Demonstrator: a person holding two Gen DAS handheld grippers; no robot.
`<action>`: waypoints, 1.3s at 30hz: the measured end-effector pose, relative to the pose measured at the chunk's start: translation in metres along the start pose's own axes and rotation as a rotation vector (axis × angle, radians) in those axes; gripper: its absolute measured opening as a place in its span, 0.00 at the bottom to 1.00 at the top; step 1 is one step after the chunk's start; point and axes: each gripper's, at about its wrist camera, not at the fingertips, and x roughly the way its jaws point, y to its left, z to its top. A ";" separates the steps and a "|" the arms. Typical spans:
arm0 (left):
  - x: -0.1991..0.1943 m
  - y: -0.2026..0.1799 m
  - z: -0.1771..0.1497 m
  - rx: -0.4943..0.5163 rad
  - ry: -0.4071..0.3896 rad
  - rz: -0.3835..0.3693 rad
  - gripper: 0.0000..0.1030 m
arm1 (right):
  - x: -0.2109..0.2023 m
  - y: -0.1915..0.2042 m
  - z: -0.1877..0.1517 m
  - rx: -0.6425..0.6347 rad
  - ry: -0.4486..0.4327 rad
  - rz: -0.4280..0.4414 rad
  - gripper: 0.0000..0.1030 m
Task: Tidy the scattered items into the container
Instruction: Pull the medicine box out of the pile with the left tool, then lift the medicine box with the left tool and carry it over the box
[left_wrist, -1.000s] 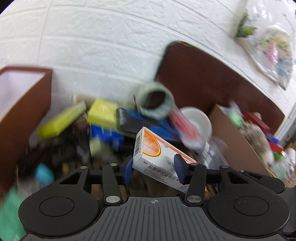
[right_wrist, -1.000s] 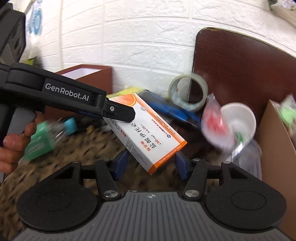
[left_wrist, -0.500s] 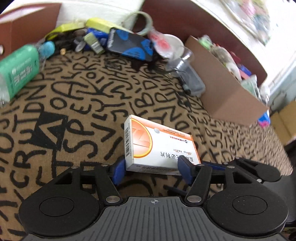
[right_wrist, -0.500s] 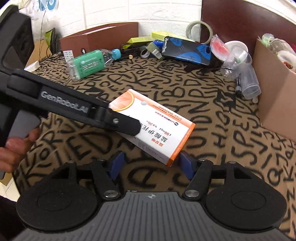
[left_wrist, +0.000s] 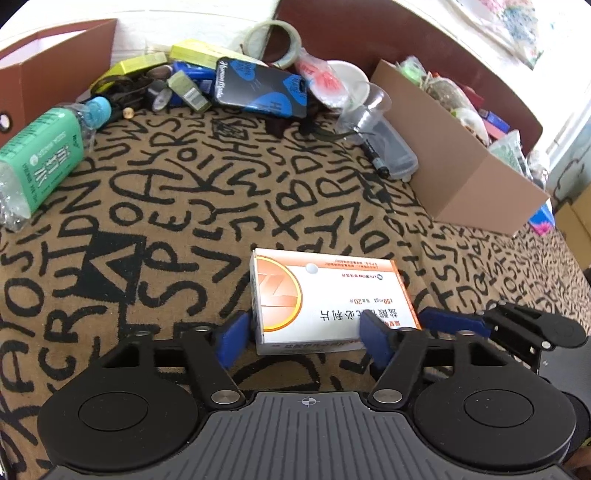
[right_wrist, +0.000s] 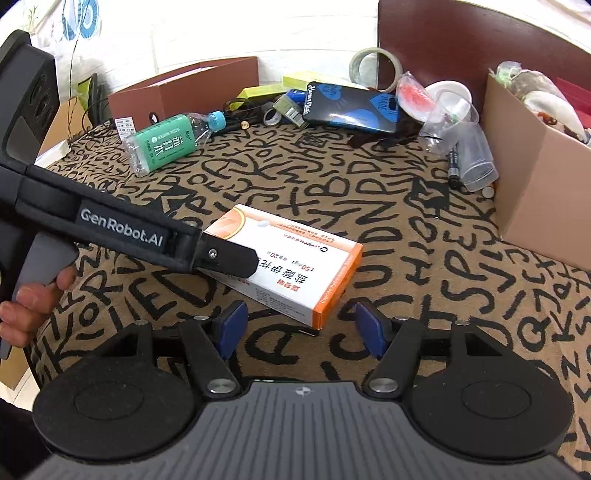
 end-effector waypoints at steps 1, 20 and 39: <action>0.000 0.000 0.001 0.003 0.002 0.002 0.70 | 0.000 0.000 0.000 -0.001 -0.002 0.000 0.67; 0.002 -0.007 0.003 0.020 -0.003 0.021 0.69 | 0.009 0.003 0.008 -0.038 -0.006 0.018 0.59; -0.021 -0.143 0.113 0.227 -0.247 -0.161 0.68 | -0.101 -0.072 0.066 -0.081 -0.359 -0.303 0.59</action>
